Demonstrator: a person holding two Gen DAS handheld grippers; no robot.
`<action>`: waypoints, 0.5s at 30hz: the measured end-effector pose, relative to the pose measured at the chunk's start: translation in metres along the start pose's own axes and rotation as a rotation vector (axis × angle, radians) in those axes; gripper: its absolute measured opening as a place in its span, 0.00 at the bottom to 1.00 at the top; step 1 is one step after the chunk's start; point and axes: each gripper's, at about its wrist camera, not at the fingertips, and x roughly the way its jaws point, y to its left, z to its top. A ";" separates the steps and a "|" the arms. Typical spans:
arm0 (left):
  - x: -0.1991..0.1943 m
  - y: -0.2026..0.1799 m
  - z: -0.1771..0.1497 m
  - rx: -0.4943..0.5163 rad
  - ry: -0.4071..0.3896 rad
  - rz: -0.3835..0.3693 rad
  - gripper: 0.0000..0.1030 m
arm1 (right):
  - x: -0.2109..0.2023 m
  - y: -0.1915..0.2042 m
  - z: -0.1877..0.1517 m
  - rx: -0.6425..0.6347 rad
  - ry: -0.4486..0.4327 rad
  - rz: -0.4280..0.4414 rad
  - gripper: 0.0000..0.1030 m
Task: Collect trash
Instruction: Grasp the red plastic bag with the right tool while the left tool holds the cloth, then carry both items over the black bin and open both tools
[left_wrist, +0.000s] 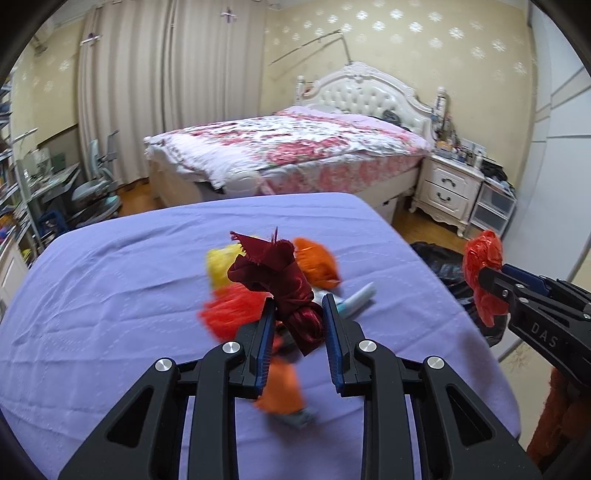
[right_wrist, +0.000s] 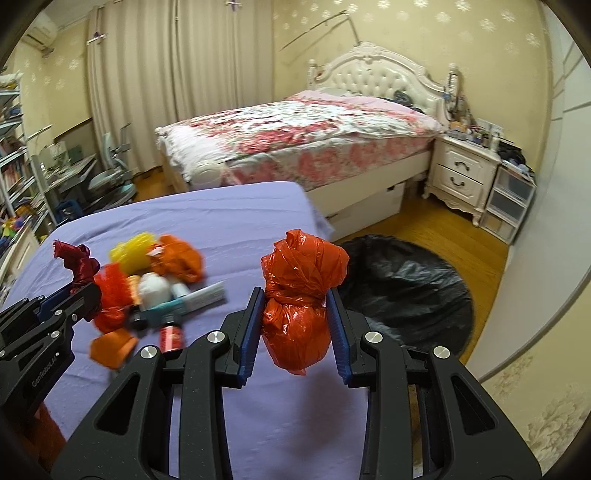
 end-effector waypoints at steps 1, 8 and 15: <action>0.005 -0.010 0.003 0.014 -0.001 -0.012 0.26 | 0.003 -0.008 0.001 0.008 0.000 -0.013 0.32; 0.046 -0.067 0.019 0.087 0.017 -0.079 0.26 | 0.032 -0.056 0.006 0.076 0.024 -0.076 0.32; 0.096 -0.111 0.032 0.138 0.062 -0.097 0.26 | 0.059 -0.090 0.007 0.108 0.036 -0.121 0.32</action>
